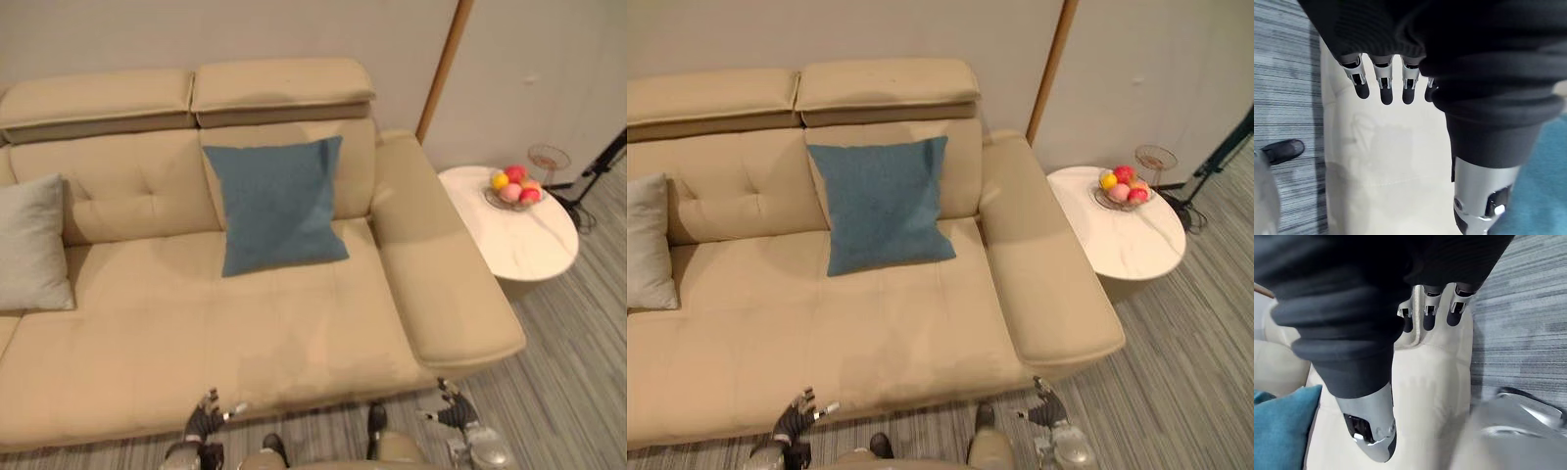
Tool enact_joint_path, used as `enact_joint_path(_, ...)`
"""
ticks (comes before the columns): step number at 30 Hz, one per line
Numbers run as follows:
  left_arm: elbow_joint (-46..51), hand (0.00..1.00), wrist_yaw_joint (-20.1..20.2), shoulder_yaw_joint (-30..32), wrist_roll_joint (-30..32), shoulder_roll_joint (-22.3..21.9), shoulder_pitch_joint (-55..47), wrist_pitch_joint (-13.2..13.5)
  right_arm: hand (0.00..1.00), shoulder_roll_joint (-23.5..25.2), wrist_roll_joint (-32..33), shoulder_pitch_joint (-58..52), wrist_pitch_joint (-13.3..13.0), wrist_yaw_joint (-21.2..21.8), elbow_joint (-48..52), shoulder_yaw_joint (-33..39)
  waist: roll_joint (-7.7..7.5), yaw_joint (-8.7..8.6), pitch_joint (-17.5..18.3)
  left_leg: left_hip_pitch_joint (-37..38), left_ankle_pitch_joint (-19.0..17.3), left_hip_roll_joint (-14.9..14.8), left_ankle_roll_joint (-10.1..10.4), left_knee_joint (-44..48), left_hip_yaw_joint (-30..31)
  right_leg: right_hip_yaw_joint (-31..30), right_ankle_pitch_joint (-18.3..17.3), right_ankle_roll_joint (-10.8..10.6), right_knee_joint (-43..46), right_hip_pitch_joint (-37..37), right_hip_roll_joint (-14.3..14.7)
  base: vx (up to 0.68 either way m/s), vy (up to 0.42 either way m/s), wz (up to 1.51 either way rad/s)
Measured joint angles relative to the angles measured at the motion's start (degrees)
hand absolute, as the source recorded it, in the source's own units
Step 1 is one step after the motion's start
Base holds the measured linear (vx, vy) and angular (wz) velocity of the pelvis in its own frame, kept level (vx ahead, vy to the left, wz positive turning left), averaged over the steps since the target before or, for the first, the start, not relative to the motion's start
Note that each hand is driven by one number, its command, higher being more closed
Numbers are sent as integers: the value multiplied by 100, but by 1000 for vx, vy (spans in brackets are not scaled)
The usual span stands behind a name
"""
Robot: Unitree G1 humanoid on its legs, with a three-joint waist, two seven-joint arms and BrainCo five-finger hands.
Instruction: Pick up cushions and gather them together orderly.
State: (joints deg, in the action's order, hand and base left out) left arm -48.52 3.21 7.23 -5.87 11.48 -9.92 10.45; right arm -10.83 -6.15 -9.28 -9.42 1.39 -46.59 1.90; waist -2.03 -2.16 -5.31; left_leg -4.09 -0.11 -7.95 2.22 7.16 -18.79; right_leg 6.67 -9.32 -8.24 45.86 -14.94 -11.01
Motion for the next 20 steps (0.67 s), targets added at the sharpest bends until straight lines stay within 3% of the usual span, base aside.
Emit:
enact_joint_path(1, 51, 0, -69, 2, -35, -5, -43, 0, 0, 32, 1, -14, -3, -6, 0, -1, -62, 13, -21, -58, 67, 25, 3, 103, 103, -61, -107, -124, -24, 389, 80, -154, -143, 43)
enact_joint_path(2, 79, 0, -96, 1, -54, -12, -50, 0, 0, 32, 2, 8, -7, -11, 0, 0, -69, 31, -12, -174, 83, 16, 13, 214, 160, -101, -297, -100, -370, 578, 153, -171, -148, 20)
enact_joint_path(3, 102, 0, -129, 7, -118, -67, 1, -1, 0, 3, 15, 135, -8, -47, -3, 17, -29, 158, -7, -562, 144, -135, 94, 456, 172, -177, -551, 84, -1276, 730, 427, -280, -171, -25)
enact_joint_path(4, 121, 0, -156, -17, -131, -139, 56, -3, 0, -18, 77, 361, -25, -125, 16, 31, 135, 281, -111, -837, 245, -308, 203, 492, 187, -96, -570, 196, -2114, 916, 663, -289, -130, -42)
enact_joint_path(5, 108, 0, -177, -27, -131, -183, 86, -10, 0, -32, 127, 487, -34, -163, 24, 47, 251, 314, -216, -972, 311, -411, 241, 479, 223, -42, -542, 568, -2574, 1019, 801, -328, -120, -20)
enact_joint_path(6, 82, 0, -203, -72, -129, -292, 104, -38, 0, -103, 148, 573, -18, -239, 17, 59, 497, 286, -401, -1027, 433, -589, 347, 360, 322, 100, -306, 678, -2826, 1089, 1009, -389, -122, 10)
enact_joint_path(7, 82, 0, -207, -132, -130, -335, 88, -40, 0, -119, 156, 543, 11, -260, 13, 65, 554, 279, -435, -916, 452, -612, 441, 26, 316, 156, -215, 763, -2846, 1065, 1082, -377, -96, 30)
enact_joint_path(8, 80, 0, -206, -177, -127, -341, 52, -44, 0, -114, 161, 474, 29, -260, 17, 84, 525, 277, -450, -809, 379, -576, 601, -153, 318, 194, -170, 814, -2897, 1050, 1022, -407, -93, 32)
enact_joint_path(10, 82, 0, -199, -267, -117, -363, -23, -42, 0, -93, 179, 437, 85, -274, 24, 338, 410, 270, -466, -858, 340, -473, 524, 318, 285, 278, -126, 999, -2910, 922, 863, -250, -29, 17)
enact_joint_path(12, 81, 0, -204, -252, -117, -369, -78, -47, 0, -159, 188, 441, 87, -285, 25, 496, 381, 280, -454, -761, 72, -271, 255, 1116, 247, 263, 18, 998, -2964, 744, 693, -174, 24, -11)
enact_joint_path(14, 81, 0, -202, -250, -118, -369, -139, -40, 0, -204, 178, 420, 96, -268, 23, 514, 436, 291, -425, -265, -446, -151, 260, 948, 214, 167, 238, 857, -3149, 648, 692, -113, 78, -13)
enact_joint_path(16, 62, 0, -203, -249, -118, -395, -158, -44, 0, -198, 149, 422, 97, -258, 17, 518, 519, 288, -382, 14, -467, -68, 277, 376, 232, 132, 386, 769, -3278, 636, 719, -91, 116, -16)
enact_joint_path(20, 52, 0, -201, -248, -92, -424, -134, -48, 0, -169, 103, 284, 101, -244, 1, 682, 429, 274, -241, 324, -214, 222, 144, -524, 158, 140, 955, 527, -4065, 913, 633, -62, 135, -4)
